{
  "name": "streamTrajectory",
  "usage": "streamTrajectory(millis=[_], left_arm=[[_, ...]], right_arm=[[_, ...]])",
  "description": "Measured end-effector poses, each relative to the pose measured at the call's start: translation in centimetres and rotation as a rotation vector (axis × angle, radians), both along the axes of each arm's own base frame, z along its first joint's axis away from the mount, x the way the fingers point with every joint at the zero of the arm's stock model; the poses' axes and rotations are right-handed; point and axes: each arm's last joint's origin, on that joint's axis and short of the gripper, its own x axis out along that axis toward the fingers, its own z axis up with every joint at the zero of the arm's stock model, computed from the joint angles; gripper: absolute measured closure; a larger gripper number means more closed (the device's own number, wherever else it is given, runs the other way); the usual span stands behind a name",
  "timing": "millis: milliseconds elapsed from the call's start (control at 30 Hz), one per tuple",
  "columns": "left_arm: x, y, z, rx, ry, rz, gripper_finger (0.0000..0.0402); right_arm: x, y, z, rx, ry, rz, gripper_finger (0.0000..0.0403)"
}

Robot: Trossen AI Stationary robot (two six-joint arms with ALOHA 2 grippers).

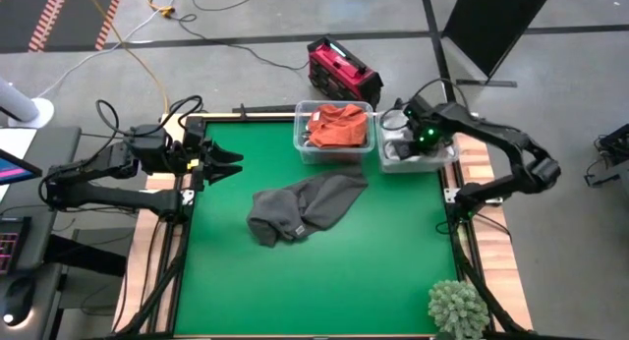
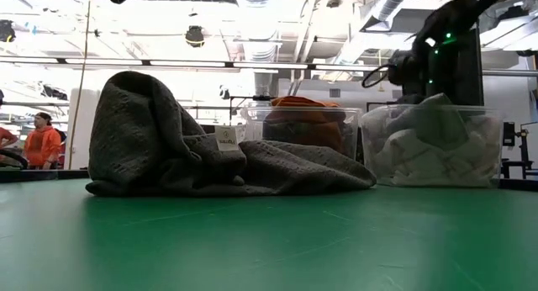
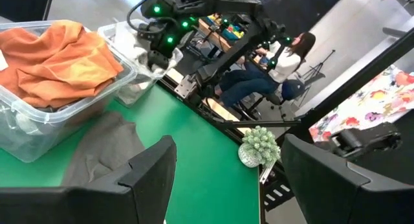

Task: Sort towels by color in basket
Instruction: Put the light gray towel into the right transparent bin

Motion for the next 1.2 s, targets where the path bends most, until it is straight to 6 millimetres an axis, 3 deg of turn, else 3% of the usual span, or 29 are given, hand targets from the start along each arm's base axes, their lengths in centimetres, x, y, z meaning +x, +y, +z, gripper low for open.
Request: streamTrajectory(millis=[167, 567, 800, 1000, 1200], left_arm=[[0.0, 0.0, 0.0, -0.008, -0.001, 0.001, 0.0136], [0.0, -0.1, 0.0, -0.007, -0.001, -0.014, 0.0136], [0.0, -0.1, 0.0, -0.008, -0.001, -0.024, 0.0136], [0.0, -0.1, 0.0, -0.008, -0.001, -0.024, 0.0136], [0.1, -0.1, 0.0, -0.024, 0.0, -0.022, 0.0136]], right_arm=[[0.6, -0.9, -1.2, 0.041, 0.067, 0.007, 0.0231], [-0.8, -0.6, 7.8, -0.024, 0.018, -0.051, 0.0231], [-0.5, -1.6, 11.3, -0.239, -0.145, -0.086, 0.0231], [1.5, -4.0, 9.0, -0.211, -0.142, -0.061, 0.0235], [4.8, -7.4, 3.5, -0.114, -0.095, -0.015, 0.0244]])
